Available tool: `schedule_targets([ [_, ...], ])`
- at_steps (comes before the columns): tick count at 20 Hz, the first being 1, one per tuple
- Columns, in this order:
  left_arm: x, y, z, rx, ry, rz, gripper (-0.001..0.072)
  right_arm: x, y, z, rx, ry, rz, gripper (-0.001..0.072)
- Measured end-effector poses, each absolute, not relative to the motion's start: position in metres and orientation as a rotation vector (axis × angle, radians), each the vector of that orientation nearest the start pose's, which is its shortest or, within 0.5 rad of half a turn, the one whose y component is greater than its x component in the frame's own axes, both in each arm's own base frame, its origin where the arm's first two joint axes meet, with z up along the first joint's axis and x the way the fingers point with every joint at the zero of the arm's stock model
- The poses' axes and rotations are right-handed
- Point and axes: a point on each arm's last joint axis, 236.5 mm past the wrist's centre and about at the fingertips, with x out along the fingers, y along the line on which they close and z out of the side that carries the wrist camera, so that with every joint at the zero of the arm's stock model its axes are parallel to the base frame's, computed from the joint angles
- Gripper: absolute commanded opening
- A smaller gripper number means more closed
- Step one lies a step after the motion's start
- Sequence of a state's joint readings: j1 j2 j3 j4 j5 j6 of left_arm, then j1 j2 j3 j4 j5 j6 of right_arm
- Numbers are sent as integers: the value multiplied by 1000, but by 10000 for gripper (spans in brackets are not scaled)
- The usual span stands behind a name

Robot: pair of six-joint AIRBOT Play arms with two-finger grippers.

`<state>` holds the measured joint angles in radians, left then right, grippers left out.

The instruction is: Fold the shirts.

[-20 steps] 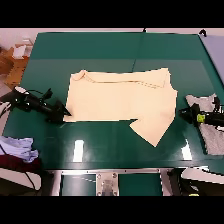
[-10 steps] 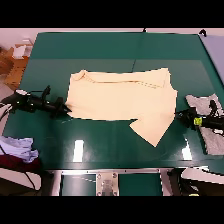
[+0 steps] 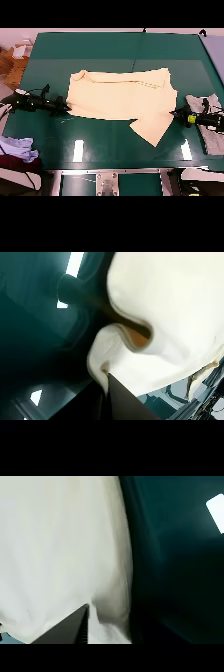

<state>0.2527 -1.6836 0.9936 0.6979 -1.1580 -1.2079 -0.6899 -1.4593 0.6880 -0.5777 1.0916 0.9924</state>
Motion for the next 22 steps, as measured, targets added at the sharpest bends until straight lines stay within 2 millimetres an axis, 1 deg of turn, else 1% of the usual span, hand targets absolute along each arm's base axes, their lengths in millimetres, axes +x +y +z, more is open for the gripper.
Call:
schedule_targets([
  [1, 369, -76, -115, -891, 1484, -341, 23, 335, -41, -101, 1117, 1147, 103, 101],
  [2, 369, -76, -114, -888, 1483, -346, 22, 344, -42, -99, 1103, 1134, 104, 18],
  [3, 371, -76, -112, -881, 1478, -350, 22, 353, -44, -93, 1093, 1115, 113, 18],
  [5, 379, -67, -102, -811, 1436, -350, 21, 372, -47, -70, 1071, 1065, 151, 17],
  [6, 388, -66, -86, -798, 1389, -362, 21, 381, -49, -54, 1055, 1030, 170, 17],
  [8, 408, -69, -33, -760, 1257, -412, 21, 401, -51, -4, 1001, 935, 233, 17],
  [9, 415, -68, 0, -724, 1182, -433, 21, 410, -51, 25, 971, 877, 265, 17],
  [10, 423, -68, 38, -695, 1085, -453, 21, 417, -50, 59, 933, 810, 297, 17],
  [12, 422, -72, 123, -597, 901, -500, 22, 425, -45, 144, 834, 644, 371, 17],
  [13, 417, -74, 171, -540, 787, -515, 22, 423, -40, 193, 766, 549, 402, 17],
  [14, 408, -76, 218, -487, 673, -526, 23, 417, -33, 244, 690, 450, 431, 17],
  [15, 394, -79, 269, -430, 550, -535, 23, 406, -25, 288, 607, 367, 454, 17],
  [16, 378, -82, 313, -376, 438, -536, 23, 390, -13, 335, 518, 276, 476, 17],
  [17, 357, -86, 359, -324, 317, -536, 23, 374, -1, 374, 437, 196, 487, 18],
  [18, 335, -91, 398, -281, 214, -540, 23, 354, 11, 413, 359, 111, 493, 17],
  [19, 311, -95, 432, -237, 120, -541, 23, 336, 23, 443, 296, 42, 498, 17],
  [20, 290, -99, 457, -201, 50, -541, 23, 317, 36, 468, 236, -17, 501, 17],
  [21, 271, -103, 477, -170, -8, -542, 23, 302, 46, 486, 195, -61, 503, 17],
  [22, 258, -107, 490, -147, -43, -543, 24, 289, 54, 499, 161, -98, 502, 17],
])
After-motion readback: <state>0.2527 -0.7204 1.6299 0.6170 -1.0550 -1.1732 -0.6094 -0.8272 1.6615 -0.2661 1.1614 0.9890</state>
